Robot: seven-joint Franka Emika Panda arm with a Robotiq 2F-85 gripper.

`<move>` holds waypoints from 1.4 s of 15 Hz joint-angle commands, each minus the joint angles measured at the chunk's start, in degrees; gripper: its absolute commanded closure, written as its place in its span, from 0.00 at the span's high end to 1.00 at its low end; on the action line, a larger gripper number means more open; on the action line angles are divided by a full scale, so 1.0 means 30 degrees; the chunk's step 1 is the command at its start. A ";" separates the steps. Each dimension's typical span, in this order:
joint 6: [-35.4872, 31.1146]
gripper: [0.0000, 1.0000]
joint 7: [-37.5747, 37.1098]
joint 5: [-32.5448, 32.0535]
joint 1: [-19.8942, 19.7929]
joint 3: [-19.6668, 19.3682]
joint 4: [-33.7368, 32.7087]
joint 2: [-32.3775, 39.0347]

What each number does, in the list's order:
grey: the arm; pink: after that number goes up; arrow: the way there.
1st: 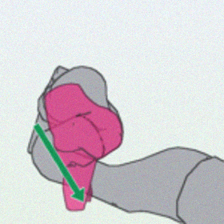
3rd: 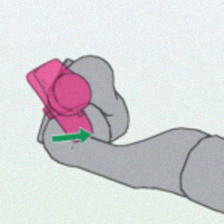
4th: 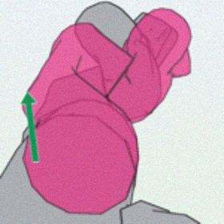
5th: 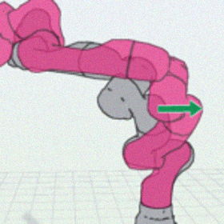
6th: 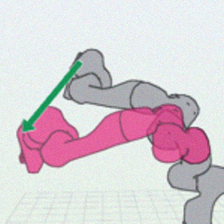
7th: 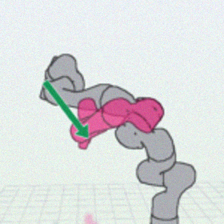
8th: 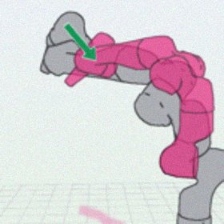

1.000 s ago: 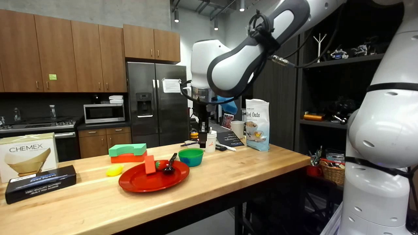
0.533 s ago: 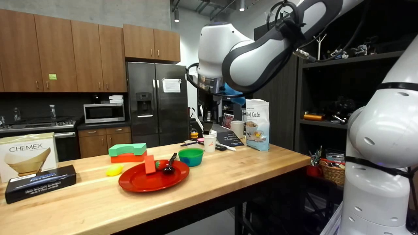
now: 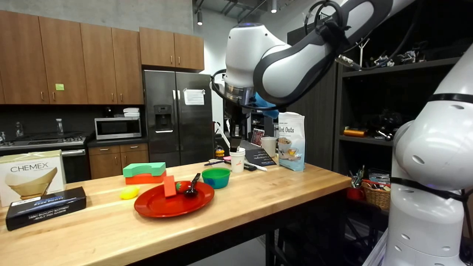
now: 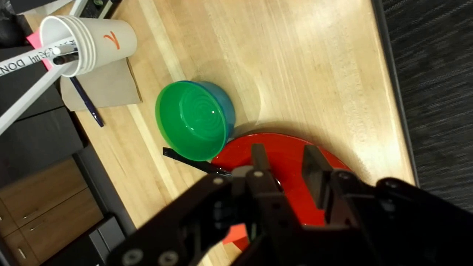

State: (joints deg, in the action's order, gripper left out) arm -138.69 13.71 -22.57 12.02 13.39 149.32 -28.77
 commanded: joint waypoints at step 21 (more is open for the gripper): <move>0.7695 1.00 0.4169 1.0530 0.4664 -0.1121 -0.1632 -0.2497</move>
State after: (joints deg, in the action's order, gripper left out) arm -115.93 28.11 8.20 25.43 8.89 142.49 -32.35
